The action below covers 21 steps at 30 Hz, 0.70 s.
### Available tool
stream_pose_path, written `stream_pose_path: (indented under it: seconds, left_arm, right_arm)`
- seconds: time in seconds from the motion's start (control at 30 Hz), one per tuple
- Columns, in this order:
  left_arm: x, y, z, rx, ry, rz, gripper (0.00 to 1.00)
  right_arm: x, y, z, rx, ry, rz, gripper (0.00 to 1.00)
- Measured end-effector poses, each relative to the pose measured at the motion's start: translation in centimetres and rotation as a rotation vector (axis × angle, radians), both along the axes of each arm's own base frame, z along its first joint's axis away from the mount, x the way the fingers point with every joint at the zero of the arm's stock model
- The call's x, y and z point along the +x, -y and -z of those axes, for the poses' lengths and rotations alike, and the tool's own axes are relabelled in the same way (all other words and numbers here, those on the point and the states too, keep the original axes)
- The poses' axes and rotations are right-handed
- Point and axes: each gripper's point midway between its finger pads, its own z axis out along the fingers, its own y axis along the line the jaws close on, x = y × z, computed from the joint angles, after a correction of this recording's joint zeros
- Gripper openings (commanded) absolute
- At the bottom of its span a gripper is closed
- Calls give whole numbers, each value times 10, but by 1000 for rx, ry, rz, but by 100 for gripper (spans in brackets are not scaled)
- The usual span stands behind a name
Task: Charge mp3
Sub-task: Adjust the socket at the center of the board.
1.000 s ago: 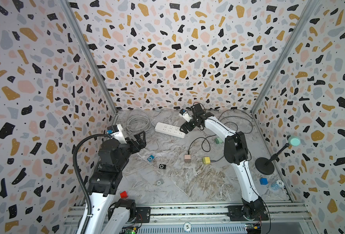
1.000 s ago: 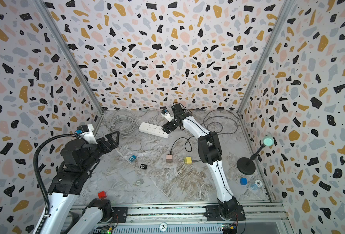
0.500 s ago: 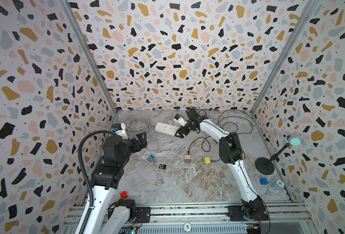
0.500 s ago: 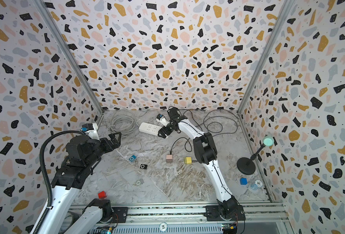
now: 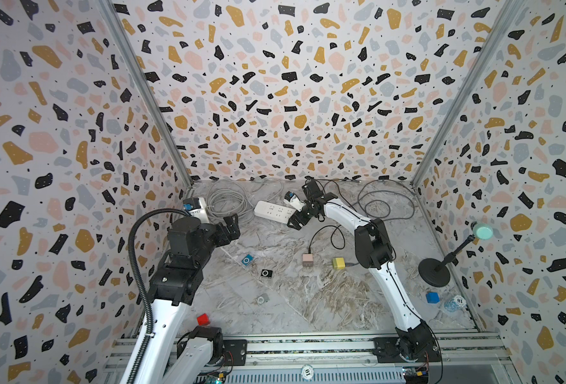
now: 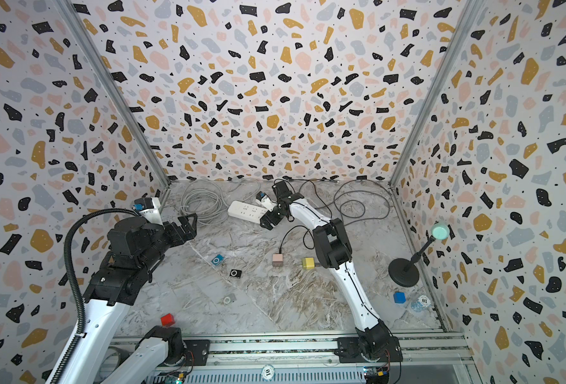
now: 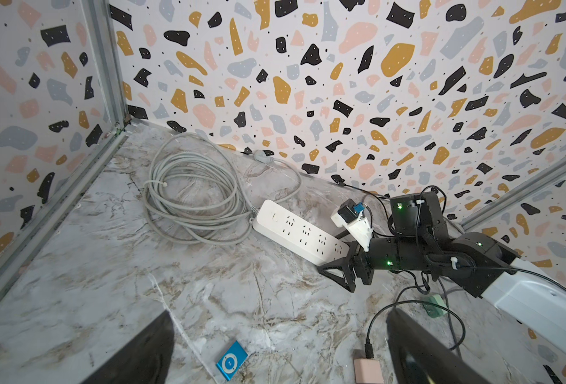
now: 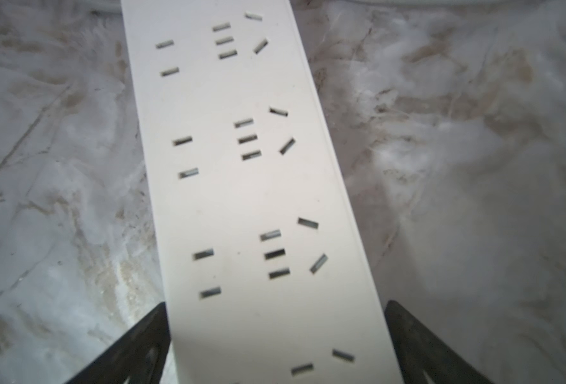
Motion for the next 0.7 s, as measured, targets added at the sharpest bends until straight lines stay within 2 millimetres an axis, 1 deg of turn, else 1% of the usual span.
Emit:
stream_pose_path:
  seconds: [0.1, 0.17, 0.23, 0.27, 0.33, 0.4, 0.47, 0.57, 0.6, 0.7]
  left_arm:
    - [3, -1, -5, 3, 14, -7, 100]
    - [5, -2, -9, 3, 24, -12, 100]
    - [9, -2, -15, 3, 40, -17, 100]
    - [12, -3, -18, 3, 48, -22, 100]
    - [18, -3, -24, 3, 68, -27, 100]
    - [24, -3, -30, 0, 89, -30, 100]
    - [30, -3, -31, -1, 100, -33, 100]
    - [40, -2, -29, -7, 98, -41, 100]
    - [43, -2, -27, -14, 97, -43, 100]
    - [52, -1, -18, -41, 86, -50, 100]
  right_arm:
    - [-4, -5, 0, -3, 10, -30, 71]
    - [-8, -10, 0, -6, 23, -52, 52]
    - [-10, -14, 0, -15, 36, -67, 37]
    - [-12, -15, 0, -21, 45, -75, 31]
    - [-18, -15, 0, -38, 60, -85, 26]
    - [-31, -13, -1, -65, 75, -105, 22]
    - [-56, -9, -1, -107, 85, -143, 20]
    - [-105, 2, -4, -173, 101, -219, 18]
    - [-124, 8, -7, -192, 117, -255, 17]
    - [-171, 33, -19, -239, 168, -335, 16]
